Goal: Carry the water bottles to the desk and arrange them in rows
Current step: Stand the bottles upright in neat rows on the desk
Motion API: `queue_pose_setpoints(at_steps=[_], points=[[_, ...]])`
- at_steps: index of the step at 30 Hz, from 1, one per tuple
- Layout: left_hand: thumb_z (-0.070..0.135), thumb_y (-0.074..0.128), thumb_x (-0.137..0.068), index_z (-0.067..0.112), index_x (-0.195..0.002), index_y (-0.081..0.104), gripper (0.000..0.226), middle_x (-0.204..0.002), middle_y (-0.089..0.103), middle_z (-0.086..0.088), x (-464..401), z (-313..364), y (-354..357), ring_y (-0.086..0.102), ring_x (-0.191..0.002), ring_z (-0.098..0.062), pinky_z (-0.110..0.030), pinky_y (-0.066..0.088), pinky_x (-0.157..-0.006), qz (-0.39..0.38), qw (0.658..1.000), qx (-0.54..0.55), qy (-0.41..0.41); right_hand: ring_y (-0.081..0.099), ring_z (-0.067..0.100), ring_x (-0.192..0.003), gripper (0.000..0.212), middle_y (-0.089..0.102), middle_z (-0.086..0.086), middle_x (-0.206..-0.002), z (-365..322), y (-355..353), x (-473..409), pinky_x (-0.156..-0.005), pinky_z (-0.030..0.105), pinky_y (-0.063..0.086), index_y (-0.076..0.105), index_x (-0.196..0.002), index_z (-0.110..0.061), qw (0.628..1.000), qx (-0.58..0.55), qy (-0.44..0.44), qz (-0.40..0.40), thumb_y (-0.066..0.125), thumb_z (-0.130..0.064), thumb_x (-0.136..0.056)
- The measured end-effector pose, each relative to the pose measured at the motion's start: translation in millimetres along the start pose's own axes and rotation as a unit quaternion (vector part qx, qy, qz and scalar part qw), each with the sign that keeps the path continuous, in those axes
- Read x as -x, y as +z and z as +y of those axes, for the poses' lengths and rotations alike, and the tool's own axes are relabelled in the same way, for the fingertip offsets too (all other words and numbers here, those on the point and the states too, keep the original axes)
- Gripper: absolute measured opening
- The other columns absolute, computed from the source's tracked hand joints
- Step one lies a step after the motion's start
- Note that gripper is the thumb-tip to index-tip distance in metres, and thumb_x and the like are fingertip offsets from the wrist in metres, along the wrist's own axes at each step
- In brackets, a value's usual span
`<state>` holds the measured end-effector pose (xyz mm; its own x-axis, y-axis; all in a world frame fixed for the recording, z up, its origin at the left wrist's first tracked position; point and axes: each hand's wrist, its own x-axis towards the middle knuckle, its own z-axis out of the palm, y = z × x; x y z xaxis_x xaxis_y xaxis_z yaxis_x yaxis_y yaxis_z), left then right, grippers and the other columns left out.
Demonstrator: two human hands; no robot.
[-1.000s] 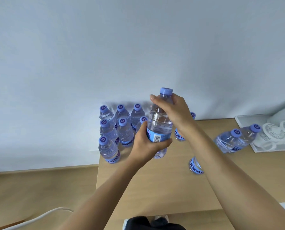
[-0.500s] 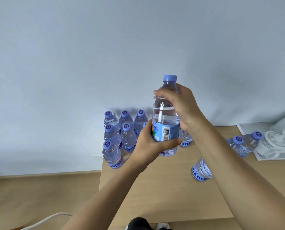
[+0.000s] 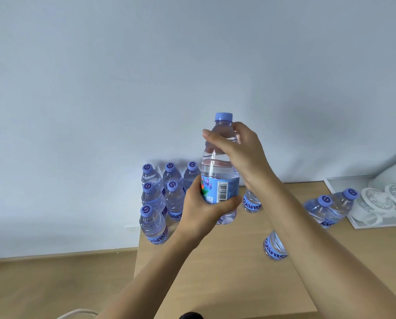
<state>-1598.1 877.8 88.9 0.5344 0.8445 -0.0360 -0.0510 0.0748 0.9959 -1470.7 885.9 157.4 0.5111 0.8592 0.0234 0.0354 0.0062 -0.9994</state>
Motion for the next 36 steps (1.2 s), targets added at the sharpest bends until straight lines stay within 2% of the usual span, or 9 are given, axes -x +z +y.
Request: queue_pose_setpoints(at_steps=[3,8,11,18,22,25,27,32,36], points=[[0.010,0.085,-0.064,0.022,-0.096,0.059,0.043,-0.078,0.072,0.007,-1,2,1,0.068,-0.066,-0.006,-0.016,0.051,-0.056,0.033,0.999,-0.022,0.018,0.072,0.027,-0.091,0.042,0.073,0.009,-0.096,-2,3,3,-0.085,0.048,0.058,0.062,-0.099,-0.010,0.999,0.035,-0.003,0.006,0.084,-0.035,-0.073],[0.019,0.088,-0.059,0.022,-0.101,0.058,0.052,-0.084,0.073,0.008,5,3,7,0.071,-0.073,-0.010,-0.018,0.053,-0.058,0.036,0.999,-0.026,0.018,0.069,0.017,-0.063,0.024,0.068,0.003,-0.076,-6,7,6,-0.057,0.031,0.056,0.057,-0.091,-0.009,1.000,-0.018,-0.006,0.006,0.073,-0.007,-0.073],[0.027,0.089,-0.054,0.024,-0.103,0.059,0.058,-0.088,0.074,0.008,7,6,7,0.072,-0.078,-0.010,-0.017,0.053,-0.062,0.014,1.000,-0.018,0.012,0.066,0.016,-0.059,0.019,0.066,0.002,-0.069,-10,2,4,-0.057,0.033,0.056,0.057,-0.086,-0.011,0.999,-0.045,0.019,-0.018,0.070,-0.007,-0.071],[0.022,0.089,-0.054,0.014,-0.109,0.063,0.062,-0.095,0.075,-0.003,5,13,-2,0.071,-0.085,-0.018,-0.026,0.056,-0.073,-0.073,0.995,0.055,-0.042,0.063,0.020,-0.058,0.012,0.064,0.006,-0.065,-13,-7,3,-0.051,0.027,0.052,0.059,-0.080,-0.010,0.991,-0.111,0.036,-0.060,0.067,-0.003,-0.074],[0.013,0.085,-0.059,0.014,-0.103,0.064,0.048,-0.087,0.075,0.000,5,11,-1,0.071,-0.076,-0.015,-0.022,0.054,-0.065,-0.048,0.997,0.043,-0.034,0.066,0.015,-0.062,0.020,0.067,0.000,-0.071,-11,-5,7,-0.054,0.024,0.052,0.057,-0.089,-0.011,0.997,-0.072,0.008,-0.031,0.073,-0.008,-0.077],[0.012,0.084,-0.060,0.016,-0.102,0.063,0.047,-0.087,0.076,0.003,8,10,5,0.072,-0.075,-0.012,-0.019,0.054,-0.063,-0.005,1.000,0.018,-0.009,0.072,0.017,-0.082,0.039,0.071,-0.002,-0.093,-5,-1,12,-0.069,0.033,0.057,0.055,-0.103,-0.017,1.000,-0.007,0.003,0.012,0.081,-0.022,-0.074],[0.011,0.085,-0.061,0.018,-0.102,0.061,0.049,-0.089,0.075,0.004,10,9,9,0.073,-0.077,-0.012,-0.019,0.054,-0.063,0.022,1.000,-0.004,0.014,0.071,0.019,-0.090,0.046,0.070,-0.003,-0.098,-3,3,15,-0.077,0.036,0.058,0.055,-0.105,-0.020,0.999,0.011,-0.003,0.042,0.085,-0.027,-0.071],[0.014,0.089,-0.060,0.021,-0.104,0.060,0.053,-0.090,0.074,0.007,13,10,12,0.072,-0.078,-0.010,-0.018,0.053,-0.062,0.036,0.998,-0.038,0.032,0.071,0.026,-0.079,0.033,0.071,0.008,-0.087,-8,2,17,-0.070,0.039,0.060,0.058,-0.096,-0.015,0.999,-0.028,0.000,0.044,0.079,-0.015,-0.070],[0.014,0.091,-0.059,0.024,-0.104,0.059,0.055,-0.089,0.074,0.011,14,14,11,0.071,-0.078,-0.007,-0.016,0.053,-0.062,0.014,0.999,-0.043,0.025,0.066,0.020,-0.056,0.025,0.066,0.004,-0.067,-14,-5,17,-0.052,0.027,0.053,0.056,-0.086,-0.011,0.997,-0.076,0.000,0.009,0.074,-0.004,-0.070]])
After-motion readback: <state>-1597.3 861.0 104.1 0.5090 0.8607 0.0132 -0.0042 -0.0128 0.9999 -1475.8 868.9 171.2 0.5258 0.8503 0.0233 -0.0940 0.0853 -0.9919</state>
